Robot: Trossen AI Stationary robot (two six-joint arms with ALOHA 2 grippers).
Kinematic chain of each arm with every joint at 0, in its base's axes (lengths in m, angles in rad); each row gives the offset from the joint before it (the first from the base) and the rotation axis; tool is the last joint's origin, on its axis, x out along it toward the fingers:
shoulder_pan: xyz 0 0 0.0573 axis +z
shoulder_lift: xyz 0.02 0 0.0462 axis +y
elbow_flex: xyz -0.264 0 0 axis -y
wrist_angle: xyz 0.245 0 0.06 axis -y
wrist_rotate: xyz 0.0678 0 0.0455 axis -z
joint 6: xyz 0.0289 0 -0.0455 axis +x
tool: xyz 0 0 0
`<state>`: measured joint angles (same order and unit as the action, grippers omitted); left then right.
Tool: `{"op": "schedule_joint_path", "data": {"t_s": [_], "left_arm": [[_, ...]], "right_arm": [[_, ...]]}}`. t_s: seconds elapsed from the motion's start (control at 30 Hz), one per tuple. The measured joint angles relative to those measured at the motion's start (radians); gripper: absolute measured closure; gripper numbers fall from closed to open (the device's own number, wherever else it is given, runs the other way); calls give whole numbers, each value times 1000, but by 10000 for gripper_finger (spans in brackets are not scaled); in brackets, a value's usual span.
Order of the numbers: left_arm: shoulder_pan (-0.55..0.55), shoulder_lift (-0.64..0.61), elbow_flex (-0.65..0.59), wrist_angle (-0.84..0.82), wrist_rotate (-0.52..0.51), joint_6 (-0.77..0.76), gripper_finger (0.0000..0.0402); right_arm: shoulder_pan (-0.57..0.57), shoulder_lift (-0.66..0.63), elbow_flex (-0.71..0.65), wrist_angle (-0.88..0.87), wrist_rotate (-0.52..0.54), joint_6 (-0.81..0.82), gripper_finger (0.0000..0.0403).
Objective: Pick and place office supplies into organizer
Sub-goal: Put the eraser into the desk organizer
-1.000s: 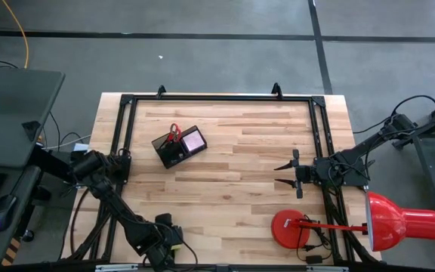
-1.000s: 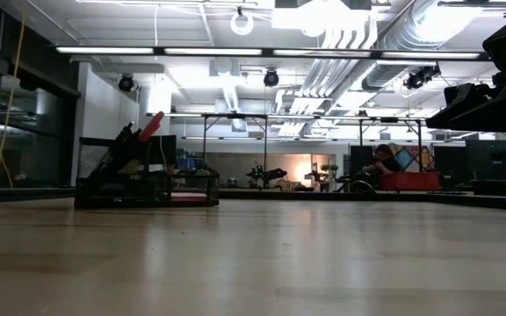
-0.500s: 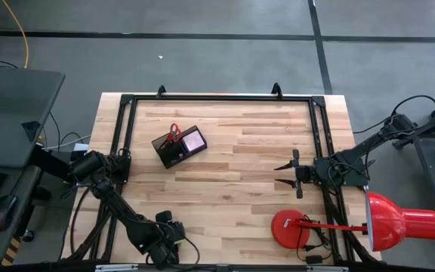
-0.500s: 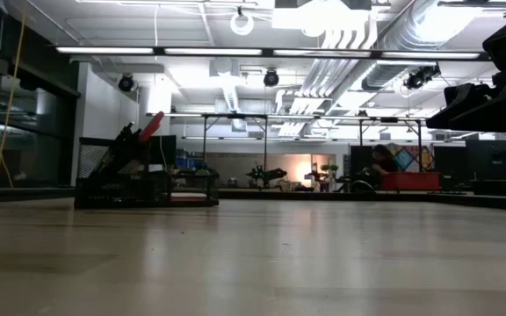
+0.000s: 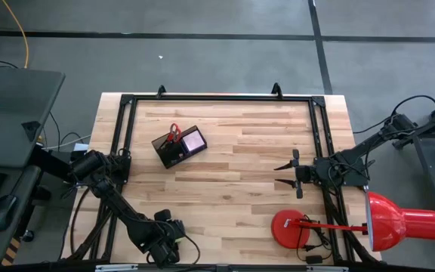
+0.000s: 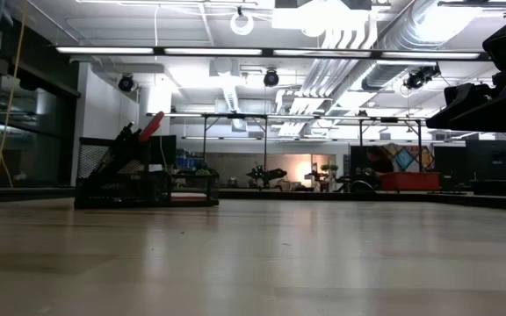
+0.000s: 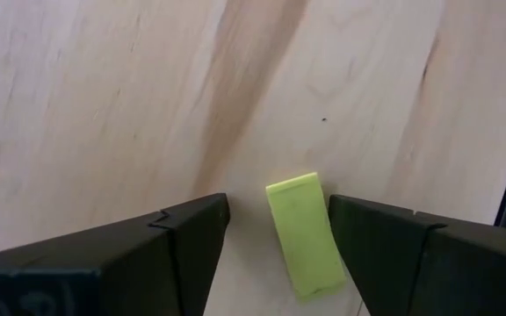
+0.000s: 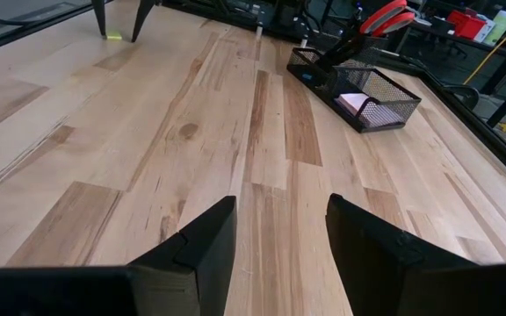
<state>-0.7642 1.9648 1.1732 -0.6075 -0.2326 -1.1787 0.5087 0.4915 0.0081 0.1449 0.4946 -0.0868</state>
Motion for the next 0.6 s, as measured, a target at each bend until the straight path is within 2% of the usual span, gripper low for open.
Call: {"op": "schedule_joint_path", "data": {"t_s": [0.27, 0.6], "left_arm": [[-2, 4, 12, -9, -30, 39, 211], [15, 8, 69, -128, -23, 49, 277]], "right_arm": [[0, 0, 0, 0, 0, 0, 233], [0, 0, 0, 0, 0, 0, 233]]}}
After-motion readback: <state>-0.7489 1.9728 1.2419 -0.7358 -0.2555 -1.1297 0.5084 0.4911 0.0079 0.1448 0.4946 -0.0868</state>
